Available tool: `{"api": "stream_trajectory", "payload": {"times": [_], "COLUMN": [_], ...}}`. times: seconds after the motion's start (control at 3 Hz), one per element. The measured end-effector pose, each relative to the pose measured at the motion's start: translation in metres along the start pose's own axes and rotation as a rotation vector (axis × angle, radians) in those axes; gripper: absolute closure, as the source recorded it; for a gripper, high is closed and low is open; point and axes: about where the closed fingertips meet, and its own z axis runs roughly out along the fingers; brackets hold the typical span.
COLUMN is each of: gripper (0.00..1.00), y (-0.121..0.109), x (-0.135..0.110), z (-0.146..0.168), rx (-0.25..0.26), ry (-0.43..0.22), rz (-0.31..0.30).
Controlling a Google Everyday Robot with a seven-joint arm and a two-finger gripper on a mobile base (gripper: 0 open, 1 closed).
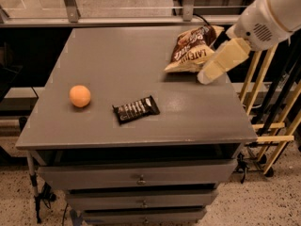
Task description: Pick brown chip bag
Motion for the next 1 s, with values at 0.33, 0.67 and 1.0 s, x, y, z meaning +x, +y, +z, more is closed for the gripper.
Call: {"api": "stream_trajectory", "payload": {"times": [0.33,0.67,1.0], "gripper": [0.00,0.00,0.00], "y": [-0.043,-0.076,-0.100], "x": [-0.025,-0.041,-0.048], "z": [0.022,0.044,0.070], "rx": [0.038,0.090,0.108], "ry": [-0.067,-0.065,-0.052], "rz": [0.122,0.206,0.260]}}
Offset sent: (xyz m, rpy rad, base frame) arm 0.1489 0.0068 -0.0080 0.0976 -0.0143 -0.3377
